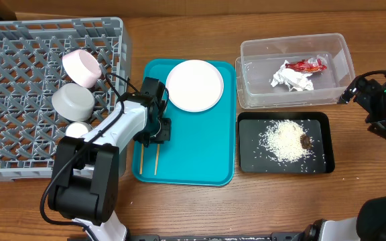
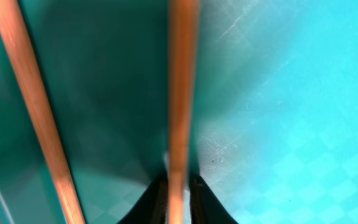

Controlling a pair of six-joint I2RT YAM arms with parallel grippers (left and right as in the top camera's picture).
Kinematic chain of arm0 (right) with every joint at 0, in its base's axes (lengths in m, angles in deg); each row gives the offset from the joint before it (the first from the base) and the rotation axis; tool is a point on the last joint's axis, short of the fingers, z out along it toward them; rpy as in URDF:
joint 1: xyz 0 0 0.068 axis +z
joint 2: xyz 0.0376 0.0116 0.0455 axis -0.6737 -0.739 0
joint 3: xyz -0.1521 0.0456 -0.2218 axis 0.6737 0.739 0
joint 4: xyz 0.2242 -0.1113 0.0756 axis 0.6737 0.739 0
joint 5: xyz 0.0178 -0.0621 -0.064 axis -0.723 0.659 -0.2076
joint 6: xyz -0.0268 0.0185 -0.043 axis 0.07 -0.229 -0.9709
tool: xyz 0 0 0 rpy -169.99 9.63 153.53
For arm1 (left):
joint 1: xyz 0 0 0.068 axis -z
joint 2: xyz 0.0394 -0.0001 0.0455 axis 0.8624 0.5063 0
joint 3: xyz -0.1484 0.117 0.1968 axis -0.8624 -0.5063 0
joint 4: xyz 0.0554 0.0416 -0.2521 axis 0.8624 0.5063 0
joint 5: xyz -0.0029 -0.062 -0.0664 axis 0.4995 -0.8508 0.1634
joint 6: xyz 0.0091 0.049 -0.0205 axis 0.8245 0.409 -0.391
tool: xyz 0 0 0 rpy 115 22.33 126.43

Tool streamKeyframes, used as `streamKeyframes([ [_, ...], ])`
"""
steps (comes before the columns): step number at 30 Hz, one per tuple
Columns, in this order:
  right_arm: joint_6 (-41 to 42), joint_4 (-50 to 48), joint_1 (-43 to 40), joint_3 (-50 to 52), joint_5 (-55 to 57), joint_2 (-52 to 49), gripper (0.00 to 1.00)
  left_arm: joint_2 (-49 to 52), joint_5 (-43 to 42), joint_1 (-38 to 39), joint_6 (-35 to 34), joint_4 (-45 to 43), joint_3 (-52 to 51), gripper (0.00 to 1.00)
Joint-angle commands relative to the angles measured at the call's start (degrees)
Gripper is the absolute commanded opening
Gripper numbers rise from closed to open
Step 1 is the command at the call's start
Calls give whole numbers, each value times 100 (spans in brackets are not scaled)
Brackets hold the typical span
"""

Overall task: Sort waste into correct bins and load items into the dishwasher
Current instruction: 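Grasp one chopstick with the left gripper and stand it in the rack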

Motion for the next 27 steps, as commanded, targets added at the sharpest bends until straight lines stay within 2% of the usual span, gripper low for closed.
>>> streamKeyframes([
  [1, -31, -9, 0, -37, -33, 61, 100, 173, -63, 42, 33, 2, -20, 6],
  [5, -31, -11, 0, -37, -33, 61, 100, 144, -66, 33, 28, 116, 42, 4],
  [8, -31, -13, 0, -37, -33, 61, 100, 63, -66, 35, -11, 509, 356, 4],
  [10, -31, -13, 0, -37, -31, 61, 100, -168, -35, 26, -9, 1067, 970, 4],
  [12, -31, -9, 2, -37, -31, 61, 100, -555, 363, -68, -122, 1482, 1561, 4],
  [16, -31, -11, 0, -37, -31, 61, 100, -960, 1174, -374, -160, 1851, 2059, 4],
  [19, -31, -13, 0, -37, -31, 61, 100, -1110, 1742, -782, -122, 1845, 2103, 4],
  [23, -31, -13, 2, -37, -33, 61, 100, -1003, 1775, -1248, 258, 1670, 2076, 4],
  [27, -31, -9, 0, -37, -33, 61, 100, -844, 1775, -1556, 278, 1449, 2076, 4],
])
